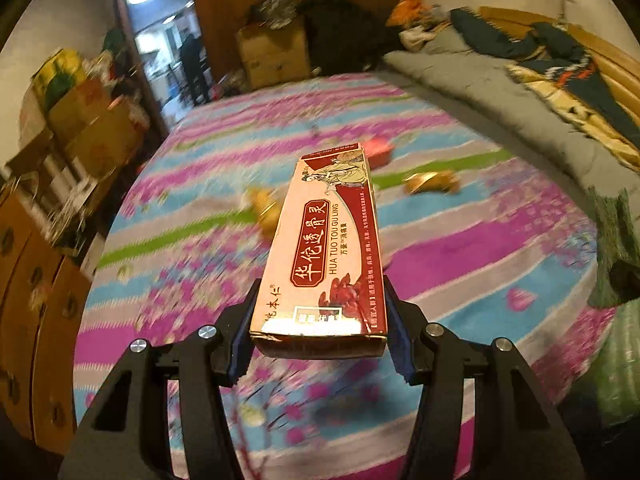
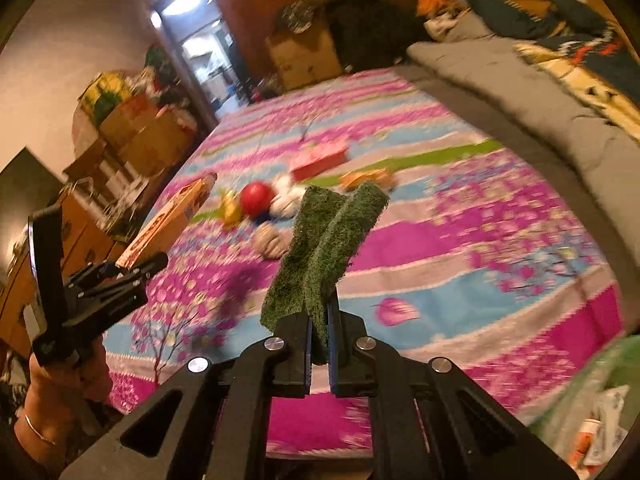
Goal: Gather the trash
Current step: 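Carry the medicine box and green pad over the green bin and open both tools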
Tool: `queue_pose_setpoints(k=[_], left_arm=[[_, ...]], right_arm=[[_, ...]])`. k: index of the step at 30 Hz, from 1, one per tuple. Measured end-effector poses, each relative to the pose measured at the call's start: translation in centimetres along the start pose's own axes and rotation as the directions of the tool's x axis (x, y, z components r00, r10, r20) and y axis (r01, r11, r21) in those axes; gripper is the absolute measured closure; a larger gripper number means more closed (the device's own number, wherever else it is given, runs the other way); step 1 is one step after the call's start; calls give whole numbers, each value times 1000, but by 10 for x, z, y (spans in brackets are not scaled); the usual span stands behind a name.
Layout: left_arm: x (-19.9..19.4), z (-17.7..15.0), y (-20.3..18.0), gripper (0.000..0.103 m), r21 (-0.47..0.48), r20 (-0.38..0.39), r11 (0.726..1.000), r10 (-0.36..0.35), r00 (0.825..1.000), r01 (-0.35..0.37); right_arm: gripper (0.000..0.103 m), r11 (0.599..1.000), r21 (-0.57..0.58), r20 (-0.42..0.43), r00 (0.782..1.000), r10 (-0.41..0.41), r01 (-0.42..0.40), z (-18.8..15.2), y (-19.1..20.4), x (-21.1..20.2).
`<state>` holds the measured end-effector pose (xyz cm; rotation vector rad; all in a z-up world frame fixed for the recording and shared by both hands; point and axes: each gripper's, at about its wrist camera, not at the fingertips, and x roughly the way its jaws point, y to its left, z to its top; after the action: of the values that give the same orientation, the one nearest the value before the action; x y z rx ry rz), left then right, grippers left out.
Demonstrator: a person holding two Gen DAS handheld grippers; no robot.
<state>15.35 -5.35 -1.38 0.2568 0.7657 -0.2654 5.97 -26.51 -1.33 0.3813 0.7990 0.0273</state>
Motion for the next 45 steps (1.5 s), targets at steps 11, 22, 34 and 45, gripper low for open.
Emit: queue_pose_setpoints(k=[11, 22, 34, 45], left_arm=[[-37, 63, -151, 50, 229, 116, 954, -222, 968, 191], [-75, 70, -312, 50, 480, 90, 804, -443, 892, 351], [-99, 27, -429, 50, 663, -47, 596, -570, 821, 452], [-85, -23, -454, 50, 701, -200, 488, -566, 800, 520]], right_arm=[[96, 959, 141, 126, 956, -263, 245, -4, -116, -121], [96, 858, 265, 110, 870, -481, 441, -43, -212, -215], [96, 729, 366, -17, 787, -617, 579, -106, -268, -273], [96, 705, 397, -126, 796, -592, 588, -134, -281, -255]])
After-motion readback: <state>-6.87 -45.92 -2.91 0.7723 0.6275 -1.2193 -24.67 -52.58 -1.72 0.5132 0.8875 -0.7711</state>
